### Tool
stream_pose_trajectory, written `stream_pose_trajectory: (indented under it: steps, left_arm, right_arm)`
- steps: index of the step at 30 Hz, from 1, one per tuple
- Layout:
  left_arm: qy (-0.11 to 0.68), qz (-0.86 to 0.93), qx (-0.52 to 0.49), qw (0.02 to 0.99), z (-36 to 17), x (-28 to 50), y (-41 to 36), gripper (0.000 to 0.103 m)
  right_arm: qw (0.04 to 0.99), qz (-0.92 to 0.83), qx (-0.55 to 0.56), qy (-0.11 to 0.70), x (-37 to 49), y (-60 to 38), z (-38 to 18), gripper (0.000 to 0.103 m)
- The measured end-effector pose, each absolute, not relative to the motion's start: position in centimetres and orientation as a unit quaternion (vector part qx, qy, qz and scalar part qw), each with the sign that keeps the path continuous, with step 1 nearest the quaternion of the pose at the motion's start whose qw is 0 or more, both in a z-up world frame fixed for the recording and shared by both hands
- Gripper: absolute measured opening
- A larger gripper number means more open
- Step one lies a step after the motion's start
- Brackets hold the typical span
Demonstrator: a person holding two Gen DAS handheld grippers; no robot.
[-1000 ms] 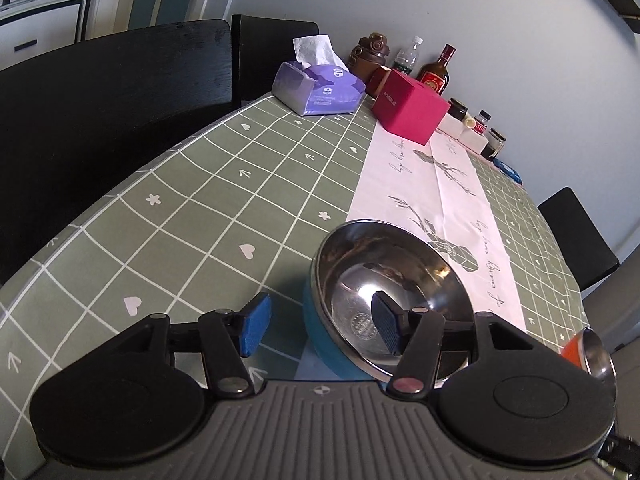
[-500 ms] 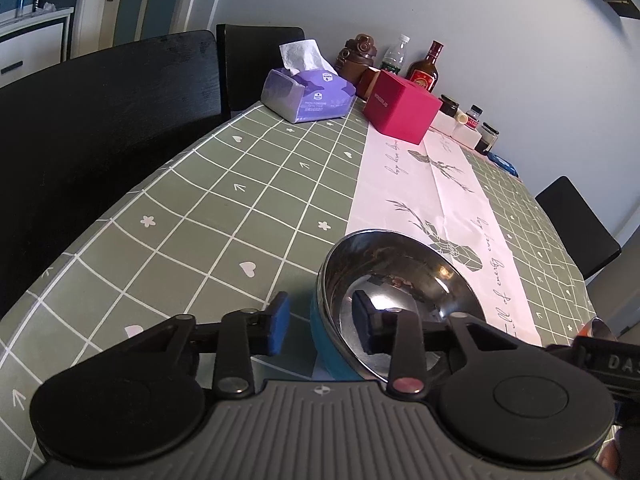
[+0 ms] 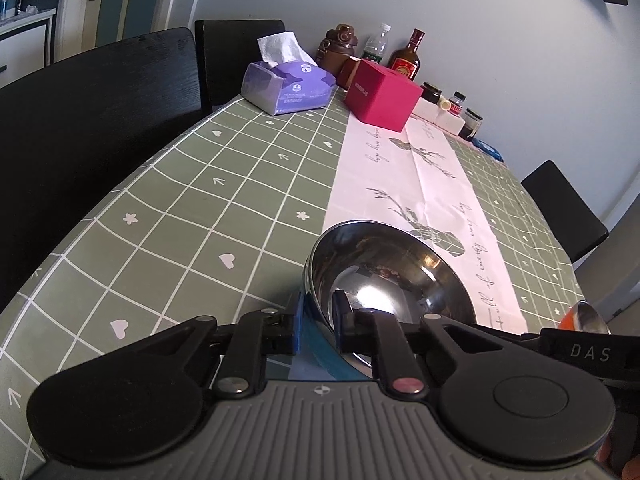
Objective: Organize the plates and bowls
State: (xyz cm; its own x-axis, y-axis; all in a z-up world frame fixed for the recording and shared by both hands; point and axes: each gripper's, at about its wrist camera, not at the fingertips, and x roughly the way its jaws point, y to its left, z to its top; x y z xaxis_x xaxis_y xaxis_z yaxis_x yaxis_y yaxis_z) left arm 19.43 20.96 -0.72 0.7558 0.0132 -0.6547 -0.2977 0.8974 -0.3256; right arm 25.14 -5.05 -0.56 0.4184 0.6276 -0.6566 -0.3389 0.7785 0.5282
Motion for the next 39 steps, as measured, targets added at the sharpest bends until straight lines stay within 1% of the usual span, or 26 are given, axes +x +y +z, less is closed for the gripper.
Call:
stream_pose_trajectory:
  steps: [9,17,25,32,39]
  left_arm:
    - [0.335,0.053,-0.210,0.917,0.6,18.1,18.1,0.016]
    - [0.341,0.007,-0.207,0.917,1.7,16.2,13.9,0.016]
    - [0.363,-0.045,-0.198,0.910,1.1,15.4,8.8,0.016]
    - [0.390,-0.070,-0.204,0.895,-0.4,15.8,6.0,0.017]
    - [0.394,-0.088,-0.205,0.892,-0.6,15.9,4.2,0.017]
  right_arm:
    - [0.840,0.286,0.166,0.431,23.4,-8.8,0.7,0.010]
    - [0.846,0.275,0.197,0.412,20.6,-15.1,1.3,0.009]
    - [0.861,0.246,0.214,0.389,17.9,-21.4,1.3,0.009]
    - [0.860,0.211,0.228,0.405,17.1,-25.1,-0.1,0.009]
    - [0.853,0.180,0.241,0.426,17.0,-27.1,-1.4,0.008]
